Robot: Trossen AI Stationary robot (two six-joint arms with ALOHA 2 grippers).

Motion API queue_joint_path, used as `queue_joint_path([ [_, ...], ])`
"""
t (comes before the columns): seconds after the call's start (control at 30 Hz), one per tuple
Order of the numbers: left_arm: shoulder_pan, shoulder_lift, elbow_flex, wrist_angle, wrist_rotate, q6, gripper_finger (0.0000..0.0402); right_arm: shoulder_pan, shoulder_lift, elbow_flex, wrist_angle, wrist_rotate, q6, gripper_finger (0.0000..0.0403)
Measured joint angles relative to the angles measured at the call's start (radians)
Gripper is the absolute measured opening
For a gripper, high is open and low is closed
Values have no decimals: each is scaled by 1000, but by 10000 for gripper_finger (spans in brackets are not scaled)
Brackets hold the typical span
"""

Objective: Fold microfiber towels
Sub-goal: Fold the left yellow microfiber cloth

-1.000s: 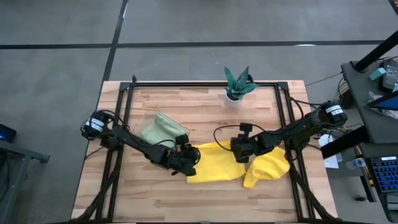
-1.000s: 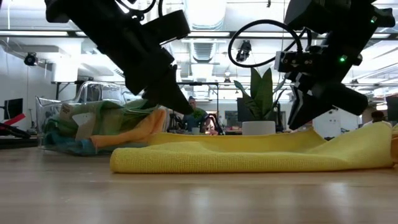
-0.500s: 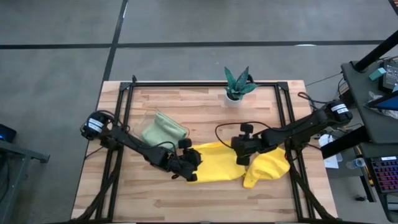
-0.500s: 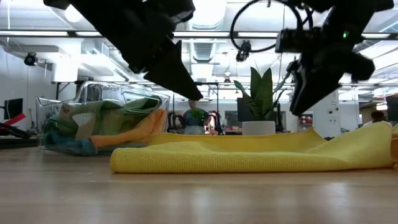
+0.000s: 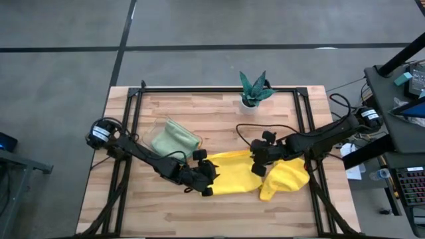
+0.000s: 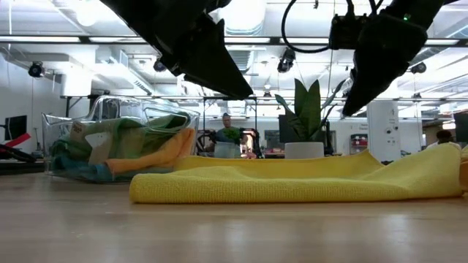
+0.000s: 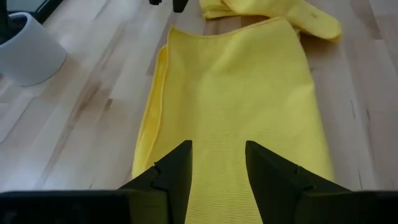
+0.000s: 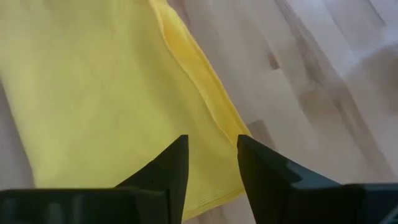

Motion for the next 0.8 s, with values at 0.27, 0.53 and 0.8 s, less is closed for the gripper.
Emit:
queue_joint_path([
  [0.27,0,0,-4,9,2,2,134,0,3,0,-4,-74,92,130],
  [0.53,0,0,-4,11,2,2,134,1,5,0,-4,-74,160,135],
  [0.8,0,0,-6,18,1,4,134,69,4,-5,-8,-84,240,106],
])
